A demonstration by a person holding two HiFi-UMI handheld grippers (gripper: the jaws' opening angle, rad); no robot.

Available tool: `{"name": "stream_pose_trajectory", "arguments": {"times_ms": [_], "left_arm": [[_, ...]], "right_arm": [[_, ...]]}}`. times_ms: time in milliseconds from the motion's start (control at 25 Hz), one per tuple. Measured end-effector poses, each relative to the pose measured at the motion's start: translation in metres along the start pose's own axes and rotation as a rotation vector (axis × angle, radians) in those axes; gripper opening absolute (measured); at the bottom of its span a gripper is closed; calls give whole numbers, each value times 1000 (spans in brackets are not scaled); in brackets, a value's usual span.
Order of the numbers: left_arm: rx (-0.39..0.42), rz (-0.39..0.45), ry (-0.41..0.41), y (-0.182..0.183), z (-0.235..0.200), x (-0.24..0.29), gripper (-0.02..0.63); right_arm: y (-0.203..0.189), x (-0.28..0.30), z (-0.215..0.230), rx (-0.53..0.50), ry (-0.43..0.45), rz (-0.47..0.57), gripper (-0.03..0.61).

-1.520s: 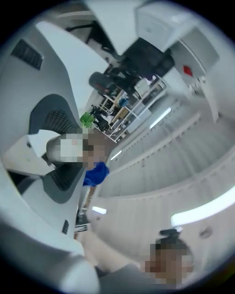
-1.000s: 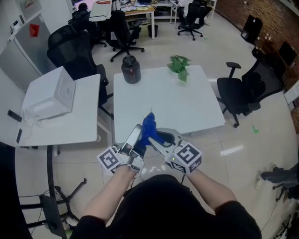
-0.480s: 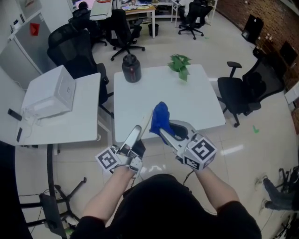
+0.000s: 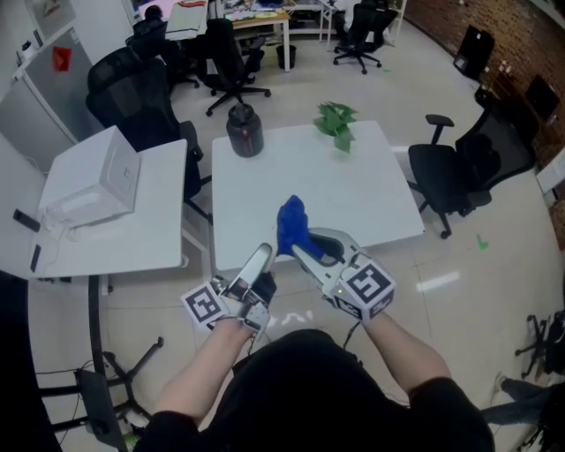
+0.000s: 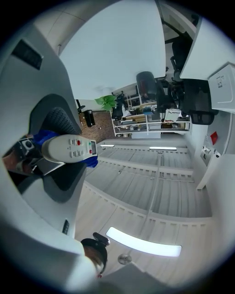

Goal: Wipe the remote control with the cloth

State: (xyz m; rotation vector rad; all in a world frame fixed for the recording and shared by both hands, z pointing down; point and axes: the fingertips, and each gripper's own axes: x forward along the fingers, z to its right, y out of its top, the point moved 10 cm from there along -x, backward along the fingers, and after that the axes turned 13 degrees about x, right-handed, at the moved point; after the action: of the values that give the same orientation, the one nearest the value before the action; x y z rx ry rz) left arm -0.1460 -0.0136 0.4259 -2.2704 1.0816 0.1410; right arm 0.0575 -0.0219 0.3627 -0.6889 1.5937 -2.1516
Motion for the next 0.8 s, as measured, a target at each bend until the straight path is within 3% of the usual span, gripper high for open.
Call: {"name": "stream_pose_trajectory", "arguments": {"times_ms": [160,280,400,600,720,800], "left_arm": [[35,-39,23,-11,-2,-2,193],[151,-69,117,-13,-13,-7,193],[386,-154,289,-11,-44,-14,193],[821,-360,664,-9,-103,-19,193],[968,-456,819,-12,-144,-22,193],[985,-483,915,-12,-173,-29,193]], "right_arm": [[10,-8,22,11,-67,13,100],[6,-19,32,14,-109,11,100],[-11,-31,44,34,-160,-33,101],[-47,-47,59,76,-218,-146,100],[-64,-54,66,91,-228,-197,100],[-71,-58,69,108,-240,-229,100]]}}
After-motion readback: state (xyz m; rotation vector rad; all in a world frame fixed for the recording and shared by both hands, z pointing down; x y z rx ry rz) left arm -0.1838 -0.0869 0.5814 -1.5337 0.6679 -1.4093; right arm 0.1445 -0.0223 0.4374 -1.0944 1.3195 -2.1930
